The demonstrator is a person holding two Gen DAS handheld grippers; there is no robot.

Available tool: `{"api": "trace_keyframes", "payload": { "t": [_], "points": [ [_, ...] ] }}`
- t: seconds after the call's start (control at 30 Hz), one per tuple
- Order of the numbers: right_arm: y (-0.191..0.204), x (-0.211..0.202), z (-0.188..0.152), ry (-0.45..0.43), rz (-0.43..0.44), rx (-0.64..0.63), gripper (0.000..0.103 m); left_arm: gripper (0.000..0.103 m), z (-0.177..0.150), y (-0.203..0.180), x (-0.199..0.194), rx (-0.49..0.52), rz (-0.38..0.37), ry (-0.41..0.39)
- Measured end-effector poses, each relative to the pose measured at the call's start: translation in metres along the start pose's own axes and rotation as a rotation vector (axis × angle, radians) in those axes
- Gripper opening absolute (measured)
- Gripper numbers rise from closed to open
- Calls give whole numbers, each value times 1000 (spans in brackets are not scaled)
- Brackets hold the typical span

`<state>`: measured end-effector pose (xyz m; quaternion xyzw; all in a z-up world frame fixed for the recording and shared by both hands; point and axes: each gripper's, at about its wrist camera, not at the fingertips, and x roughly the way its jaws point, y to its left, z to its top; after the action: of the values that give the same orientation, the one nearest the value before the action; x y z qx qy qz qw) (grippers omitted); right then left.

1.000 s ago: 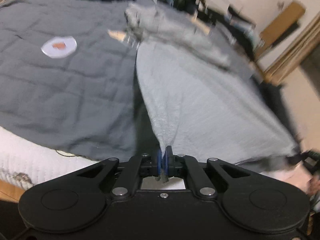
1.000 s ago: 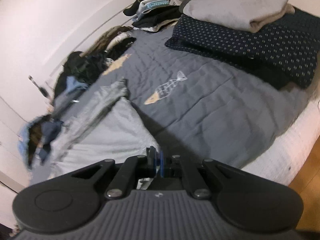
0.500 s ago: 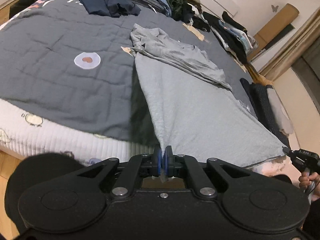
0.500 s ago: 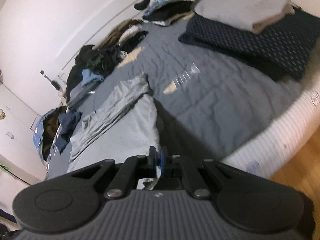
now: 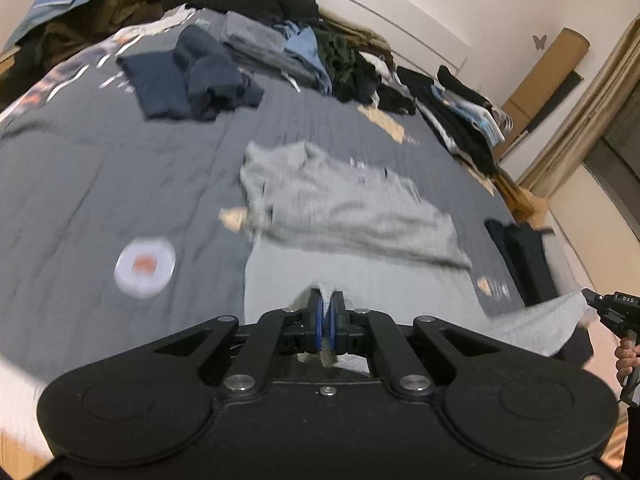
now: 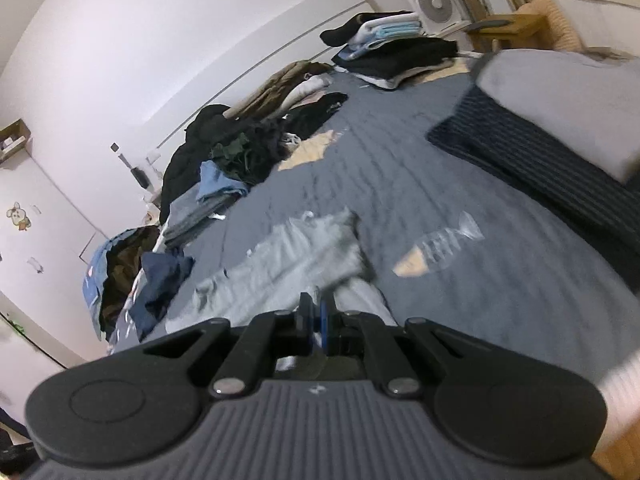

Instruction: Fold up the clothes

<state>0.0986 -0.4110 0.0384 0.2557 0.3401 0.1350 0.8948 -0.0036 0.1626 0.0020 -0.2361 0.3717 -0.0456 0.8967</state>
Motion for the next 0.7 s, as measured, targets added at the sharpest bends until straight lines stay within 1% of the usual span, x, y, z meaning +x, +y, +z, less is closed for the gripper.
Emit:
{"api": "trace_keyframes", "payload": {
  "t": [0.07, 0.17, 0.27, 0.37, 0.43, 0.53, 0.6, 0.7],
  "points": [
    [7, 32, 21, 9, 10, 2, 3, 3, 26, -2, 25, -14, 14, -12],
    [11, 91, 54, 32, 0, 15, 3, 3, 64, 2, 66, -20, 44, -8],
    [14, 149, 85, 56, -16, 17, 3, 3, 104, 10, 112, -32, 78, -1],
    [20, 207, 110, 90, -25, 4, 3, 4, 133, 21, 144, -67, 111, -6],
    [24, 238, 122, 103, -33, -20, 3, 4, 153, 24, 166, -46, 121, -17],
    [30, 282, 139, 119, -57, -60, 3, 4, 177, 30, 197, -45, 135, -18],
    [31, 308, 144, 120, -75, -82, 3, 4, 191, 39, 220, -81, 146, -12],
    [31, 343, 145, 137, -98, -111, 3, 4, 201, 47, 248, -68, 157, -1]
  ]
}}
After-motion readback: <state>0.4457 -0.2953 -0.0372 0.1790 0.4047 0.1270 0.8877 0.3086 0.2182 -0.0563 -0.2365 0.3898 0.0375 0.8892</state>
